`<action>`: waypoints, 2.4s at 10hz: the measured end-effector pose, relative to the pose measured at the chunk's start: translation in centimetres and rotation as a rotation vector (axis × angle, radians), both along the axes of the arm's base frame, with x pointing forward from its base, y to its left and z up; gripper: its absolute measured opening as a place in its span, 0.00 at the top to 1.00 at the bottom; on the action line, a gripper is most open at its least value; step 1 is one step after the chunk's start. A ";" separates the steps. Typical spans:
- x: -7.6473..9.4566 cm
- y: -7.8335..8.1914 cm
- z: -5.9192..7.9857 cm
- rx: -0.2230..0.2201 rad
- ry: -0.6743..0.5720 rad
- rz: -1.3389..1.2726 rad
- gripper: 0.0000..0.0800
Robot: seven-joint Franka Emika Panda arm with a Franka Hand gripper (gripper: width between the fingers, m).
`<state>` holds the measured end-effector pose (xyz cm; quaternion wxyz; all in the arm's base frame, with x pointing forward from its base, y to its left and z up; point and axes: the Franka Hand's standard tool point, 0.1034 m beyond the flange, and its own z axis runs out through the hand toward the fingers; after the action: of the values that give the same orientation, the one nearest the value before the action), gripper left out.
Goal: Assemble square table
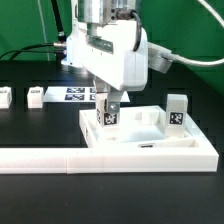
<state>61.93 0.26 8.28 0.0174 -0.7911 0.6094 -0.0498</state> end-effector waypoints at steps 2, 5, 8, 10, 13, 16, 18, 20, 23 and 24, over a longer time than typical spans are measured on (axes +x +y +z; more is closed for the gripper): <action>0.2 0.4 0.0 -0.014 -0.025 0.096 0.37; 0.6 0.8 0.0 -0.065 -0.047 0.446 0.20; 0.6 0.8 0.0 -0.098 -0.040 0.660 0.19; 0.6 0.8 0.0 -0.116 -0.035 0.778 0.19; 0.4 0.6 0.1 -0.162 -0.021 1.115 0.19; 0.3 -0.8 1.0 -0.182 -0.002 1.443 0.19; 0.4 -1.0 1.1 -0.193 0.000 1.539 0.19; 0.2 0.5 0.7 -0.174 -0.003 1.470 0.19; 0.0 1.7 0.4 -0.171 0.005 1.423 0.19; 0.0 1.8 0.4 -0.171 0.005 1.423 0.19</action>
Offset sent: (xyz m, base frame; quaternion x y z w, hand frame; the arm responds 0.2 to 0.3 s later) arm -0.0012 0.0173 0.0017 0.0369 -0.0055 -0.2823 0.9586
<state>61.94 2.01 8.70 -0.0178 -0.9954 -0.0603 -0.0722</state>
